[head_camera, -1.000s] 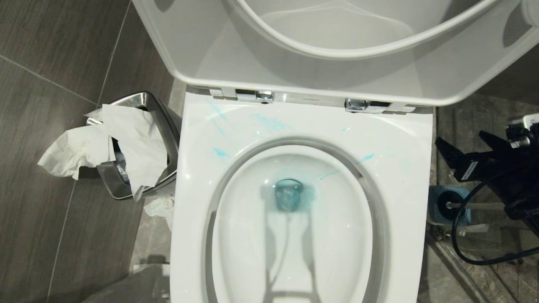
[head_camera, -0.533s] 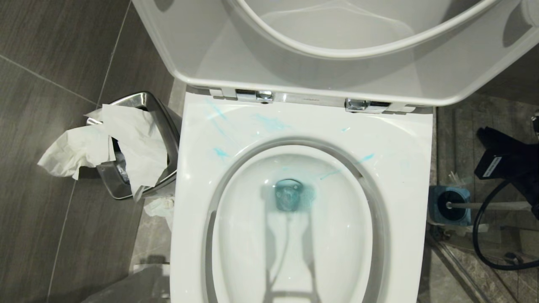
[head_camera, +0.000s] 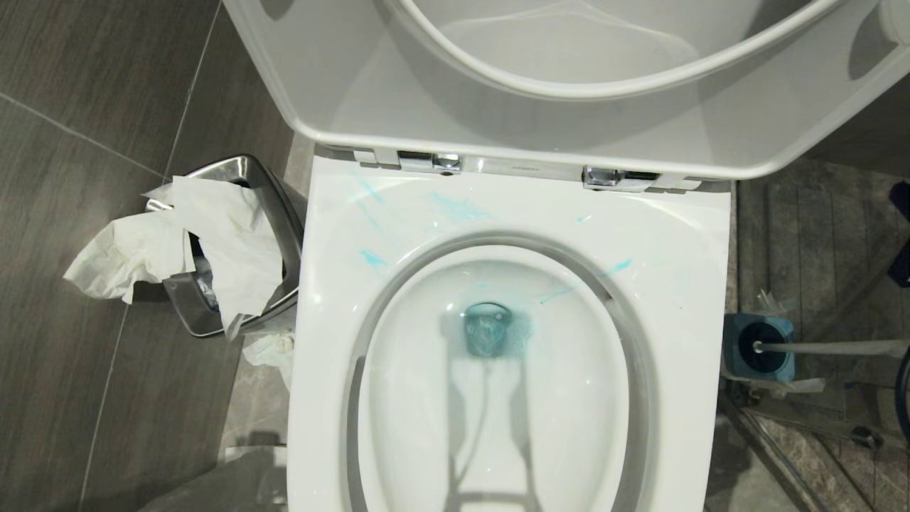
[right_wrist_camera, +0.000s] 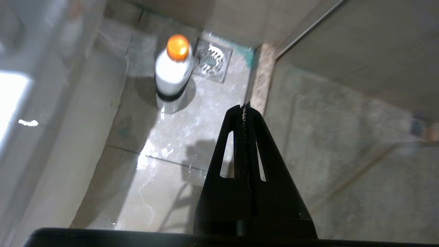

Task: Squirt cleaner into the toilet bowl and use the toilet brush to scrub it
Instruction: Scrub the toilet bowl

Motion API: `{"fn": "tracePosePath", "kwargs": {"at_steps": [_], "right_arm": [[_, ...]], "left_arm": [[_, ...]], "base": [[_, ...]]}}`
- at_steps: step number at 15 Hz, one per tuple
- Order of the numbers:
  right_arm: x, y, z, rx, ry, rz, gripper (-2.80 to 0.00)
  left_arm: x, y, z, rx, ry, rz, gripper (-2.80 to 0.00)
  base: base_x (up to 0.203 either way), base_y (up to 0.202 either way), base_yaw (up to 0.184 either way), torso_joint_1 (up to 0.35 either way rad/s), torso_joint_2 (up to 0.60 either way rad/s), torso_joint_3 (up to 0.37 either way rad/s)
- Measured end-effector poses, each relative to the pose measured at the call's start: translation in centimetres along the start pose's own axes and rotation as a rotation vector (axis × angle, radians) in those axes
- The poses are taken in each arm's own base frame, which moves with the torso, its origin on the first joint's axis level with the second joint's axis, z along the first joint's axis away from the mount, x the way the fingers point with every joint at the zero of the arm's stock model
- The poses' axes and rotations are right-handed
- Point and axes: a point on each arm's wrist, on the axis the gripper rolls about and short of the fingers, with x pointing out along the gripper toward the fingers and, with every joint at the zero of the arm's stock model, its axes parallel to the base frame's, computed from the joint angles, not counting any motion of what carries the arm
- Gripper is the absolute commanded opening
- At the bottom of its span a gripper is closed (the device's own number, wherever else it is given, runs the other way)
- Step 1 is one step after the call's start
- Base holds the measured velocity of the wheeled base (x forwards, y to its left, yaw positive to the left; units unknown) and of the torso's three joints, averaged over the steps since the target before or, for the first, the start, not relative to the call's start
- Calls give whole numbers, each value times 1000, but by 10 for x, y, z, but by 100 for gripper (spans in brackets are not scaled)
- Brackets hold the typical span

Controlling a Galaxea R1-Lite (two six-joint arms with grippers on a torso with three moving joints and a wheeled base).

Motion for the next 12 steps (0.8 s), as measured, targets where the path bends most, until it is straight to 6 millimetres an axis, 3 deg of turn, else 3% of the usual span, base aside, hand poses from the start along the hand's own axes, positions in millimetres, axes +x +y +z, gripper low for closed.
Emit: {"fn": "tracePosePath", "kwargs": {"at_steps": [6,12], "right_arm": [[-37,-15,30,-36,11,-22,-280],[-94,-37,47,88,70,21,-280]], "left_arm": [[0,0,0,0,0,0,-280],[0,0,0,0,0,0,-280]], "base": [[0,0,0,0,0,0],[0,0,0,0,0,0]]}}
